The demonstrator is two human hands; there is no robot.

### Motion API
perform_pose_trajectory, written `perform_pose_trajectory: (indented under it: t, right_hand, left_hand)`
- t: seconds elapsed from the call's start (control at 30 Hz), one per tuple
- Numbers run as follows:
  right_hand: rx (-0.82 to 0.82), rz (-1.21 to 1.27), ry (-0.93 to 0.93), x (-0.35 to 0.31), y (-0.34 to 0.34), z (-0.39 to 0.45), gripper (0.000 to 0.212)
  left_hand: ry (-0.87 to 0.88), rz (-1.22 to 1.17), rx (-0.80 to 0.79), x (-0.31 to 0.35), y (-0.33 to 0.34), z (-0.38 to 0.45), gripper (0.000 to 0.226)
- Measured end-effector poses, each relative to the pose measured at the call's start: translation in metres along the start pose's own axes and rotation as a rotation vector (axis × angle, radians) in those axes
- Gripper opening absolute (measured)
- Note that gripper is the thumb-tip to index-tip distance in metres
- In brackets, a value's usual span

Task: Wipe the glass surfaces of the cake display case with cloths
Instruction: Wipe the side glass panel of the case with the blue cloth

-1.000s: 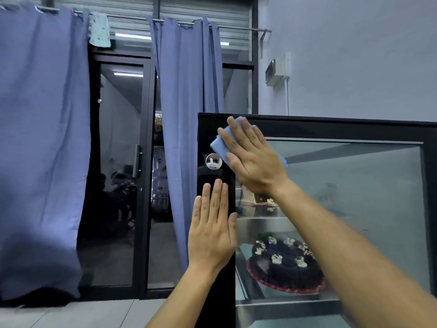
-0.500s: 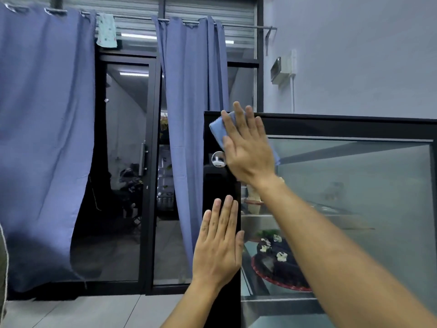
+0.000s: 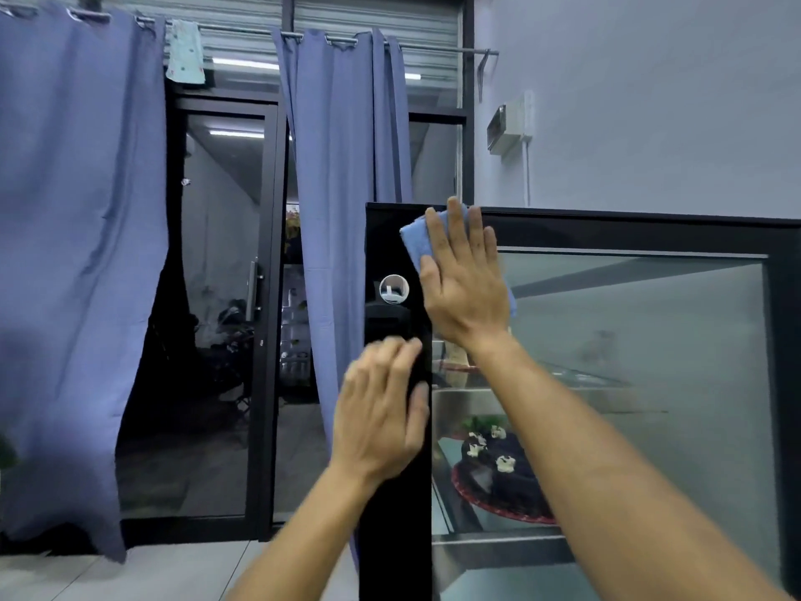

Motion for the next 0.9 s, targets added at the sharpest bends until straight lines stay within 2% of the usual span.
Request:
perform_pose_trajectory:
  t: [0.03, 0.1, 0.17, 0.27, 0.33, 0.43, 0.53, 0.57, 0.6, 0.67, 0.73, 0.77, 0.8, 0.9]
  right_hand:
    - [-0.016, -0.001, -0.003, -0.001, 0.002, -0.005, 0.063]
    - [-0.106, -0.042, -0.140, 0.009, -0.003, -0.011, 0.063]
    - [-0.115, -0.061, -0.188, 0.033, -0.017, -0.012, 0.063]
    - [0.037, -0.012, 0.124, 0.076, -0.042, -0.016, 0.065]
    - [0.098, -0.030, 0.226, 0.094, -0.051, -0.022, 0.066]
    - [0.148, -0.050, 0.271, 0.101, -0.056, -0.025, 0.067]
    - [0.267, 0.012, 0.474, 0.078, -0.043, -0.020, 0.067]
    - [0.275, 0.012, 0.460, 0.064, -0.034, -0.017, 0.067]
    - [0.235, -0.003, 0.361, 0.049, -0.024, -0.016, 0.067]
    - [0.026, -0.013, 0.050, 0.032, -0.012, -0.017, 0.064]
    - [-0.100, -0.009, -0.133, 0.052, -0.024, -0.019, 0.062]
    - [-0.101, -0.007, -0.130, 0.070, -0.036, -0.018, 0.062]
    - [-0.065, -0.012, -0.063, 0.093, -0.050, -0.019, 0.062]
    - [0.143, -0.024, 0.294, 0.168, -0.095, -0.030, 0.061]
  left_hand:
    - [-0.036, -0.009, 0.040, -0.009, -0.007, 0.022, 0.056]
    - [-0.126, -0.006, 0.068, -0.026, -0.016, 0.074, 0.061]
    - [-0.088, 0.028, 0.028, -0.032, -0.017, 0.118, 0.069]
    - [0.117, 0.107, -0.120, -0.031, -0.005, 0.152, 0.072]
    - [0.151, 0.142, -0.171, -0.033, 0.005, 0.155, 0.071]
    - [0.133, 0.179, -0.104, -0.030, 0.016, 0.146, 0.069]
    - [0.087, 0.187, -0.050, -0.026, 0.018, 0.142, 0.066]
    - [0.084, 0.188, -0.038, -0.026, 0.019, 0.141, 0.066]
    - [0.087, 0.189, -0.028, -0.027, 0.019, 0.141, 0.066]
    - [0.101, 0.181, -0.023, -0.028, 0.019, 0.142, 0.065]
    - [0.105, 0.183, -0.006, -0.028, 0.019, 0.141, 0.065]
    - [0.102, 0.190, 0.002, -0.028, 0.019, 0.141, 0.064]
    - [0.101, 0.194, -0.003, -0.028, 0.019, 0.140, 0.064]
    - [0.096, 0.196, -0.004, -0.027, 0.019, 0.138, 0.064]
Point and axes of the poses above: each hand's wrist, its own z-axis towards the middle knuckle, its own y-axis out of the palm, x = y × z, the point moved 2 cm from there along z, towards the middle knuckle, and after that the axes turned 13 degrees about z, right-handed, at the moved point
